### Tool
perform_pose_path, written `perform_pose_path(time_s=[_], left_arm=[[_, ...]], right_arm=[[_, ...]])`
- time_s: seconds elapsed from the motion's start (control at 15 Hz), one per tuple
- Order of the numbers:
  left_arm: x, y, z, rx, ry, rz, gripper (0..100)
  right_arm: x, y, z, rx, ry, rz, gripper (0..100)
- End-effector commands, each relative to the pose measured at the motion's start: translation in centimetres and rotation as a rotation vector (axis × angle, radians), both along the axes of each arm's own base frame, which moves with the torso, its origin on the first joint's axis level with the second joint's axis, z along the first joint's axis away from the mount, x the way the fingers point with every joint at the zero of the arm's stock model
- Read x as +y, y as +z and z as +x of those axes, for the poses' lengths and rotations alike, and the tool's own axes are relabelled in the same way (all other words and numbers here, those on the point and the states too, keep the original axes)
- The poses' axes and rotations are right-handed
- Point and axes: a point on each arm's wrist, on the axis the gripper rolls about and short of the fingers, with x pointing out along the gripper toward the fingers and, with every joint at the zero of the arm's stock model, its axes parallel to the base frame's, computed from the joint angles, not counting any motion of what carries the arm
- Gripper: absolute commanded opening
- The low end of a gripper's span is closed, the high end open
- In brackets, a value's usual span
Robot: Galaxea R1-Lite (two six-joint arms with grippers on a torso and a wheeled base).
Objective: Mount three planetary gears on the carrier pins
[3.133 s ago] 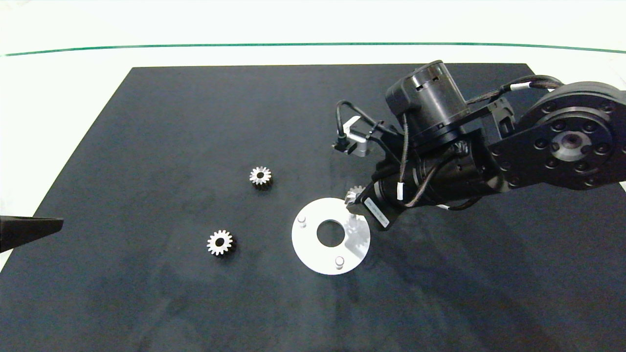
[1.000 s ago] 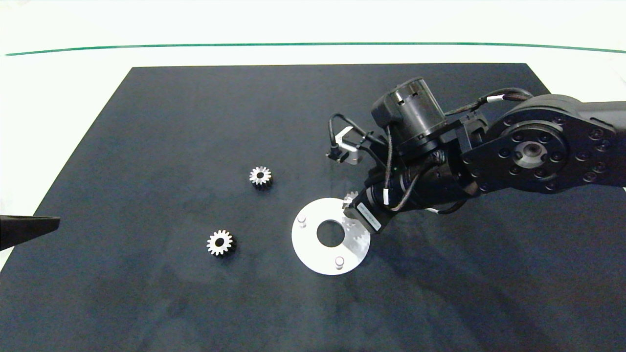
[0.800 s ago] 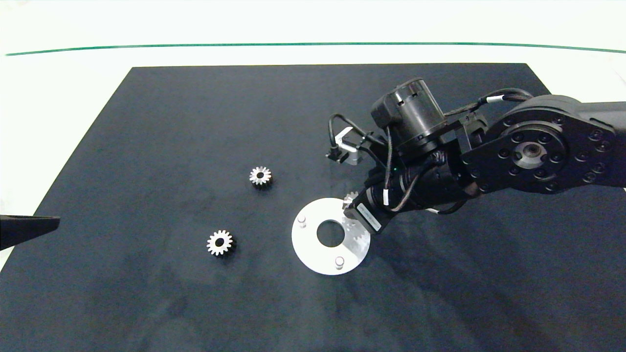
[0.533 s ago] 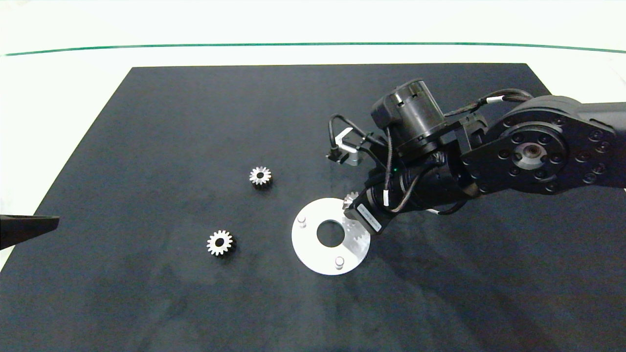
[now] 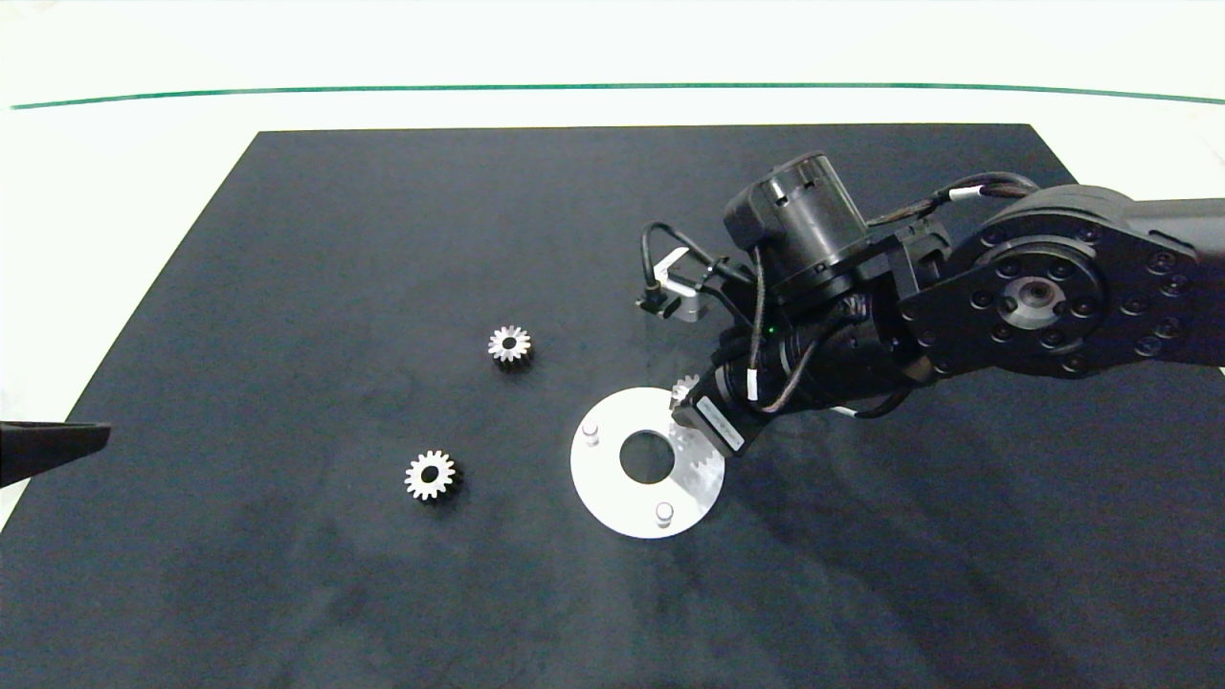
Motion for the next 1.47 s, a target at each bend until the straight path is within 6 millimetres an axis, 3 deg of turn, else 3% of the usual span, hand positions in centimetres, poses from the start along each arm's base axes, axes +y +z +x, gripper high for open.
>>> perform_pose_path(time_s=[0.07, 0.6, 0.67, 1.13, 1.33, 1.47], left_arm=[[0.0, 0.0, 0.0, 0.005, 0.001, 0.001, 100], [0.0, -0.1, -0.3, 0.002, 0.001, 0.005, 100], [0.0, -0.1, -0.3, 0.002, 0.001, 0.005, 100], [0.0, -0.1, -0.3, 0.001, 0.001, 0.005, 100], [-0.1, -0.3, 0.0, 0.013, -0.01, 0.002, 100], [-0.3, -0.4, 0.1, 0.022, -0.031, 0.001, 100]], right_arm=[[0.1, -0.1, -0.1, 0.003, 0.003, -0.005, 19], [0.6, -0.6, 0.2, 0.011, 0.008, -0.012, 19], [0.7, -0.6, 0.3, 0.009, 0.009, -0.012, 100], [0.8, -0.2, -0.3, -0.014, 0.0, -0.02, 100], [-1.2, 3.2, -2.1, -0.077, -0.012, 0.046, 100], [-3.7, 5.6, -3.3, -0.141, -0.075, 0.065, 100]])
